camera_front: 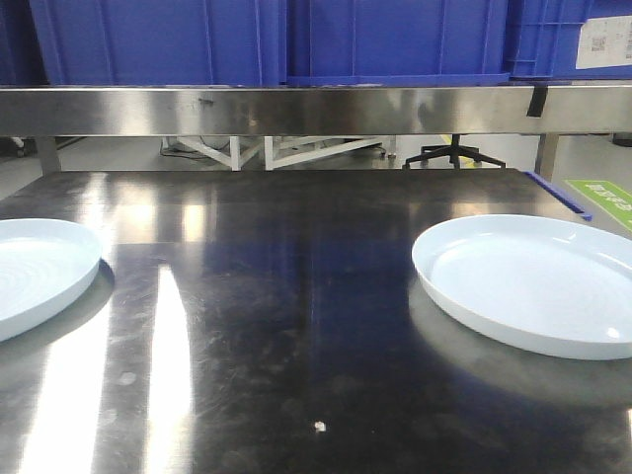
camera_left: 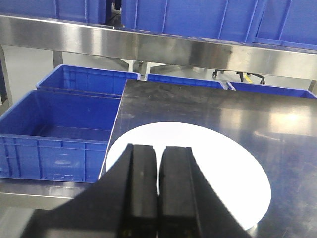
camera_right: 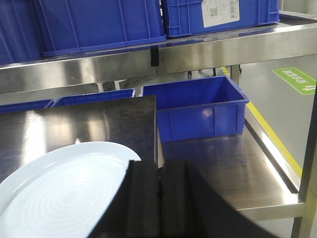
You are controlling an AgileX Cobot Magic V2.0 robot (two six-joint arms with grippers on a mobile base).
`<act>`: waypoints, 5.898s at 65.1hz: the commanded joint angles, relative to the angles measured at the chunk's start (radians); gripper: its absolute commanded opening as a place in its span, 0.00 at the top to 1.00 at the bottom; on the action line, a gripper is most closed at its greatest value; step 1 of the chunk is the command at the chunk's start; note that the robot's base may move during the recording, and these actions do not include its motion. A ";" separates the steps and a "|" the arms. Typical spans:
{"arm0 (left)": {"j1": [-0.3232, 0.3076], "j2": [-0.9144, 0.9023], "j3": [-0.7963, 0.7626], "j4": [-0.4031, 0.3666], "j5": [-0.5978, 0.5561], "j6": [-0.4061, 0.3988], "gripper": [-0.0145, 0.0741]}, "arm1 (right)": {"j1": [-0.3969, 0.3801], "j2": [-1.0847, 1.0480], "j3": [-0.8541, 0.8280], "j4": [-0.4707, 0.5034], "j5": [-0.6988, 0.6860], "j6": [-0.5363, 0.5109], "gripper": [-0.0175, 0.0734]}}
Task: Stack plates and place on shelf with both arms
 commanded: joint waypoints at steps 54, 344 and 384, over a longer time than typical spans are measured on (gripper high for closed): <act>0.000 -0.018 -0.004 0.150 -0.073 -0.006 0.74 | -0.004 -0.015 -0.002 -0.001 -0.091 -0.010 0.75; 0.073 1.459 -0.930 0.224 0.312 -0.166 0.32 | 0.000 0.949 -0.671 0.027 0.181 0.023 0.20; 0.091 1.530 -0.934 0.263 0.323 -0.166 0.32 | 0.000 0.949 -0.671 0.027 0.189 0.023 0.20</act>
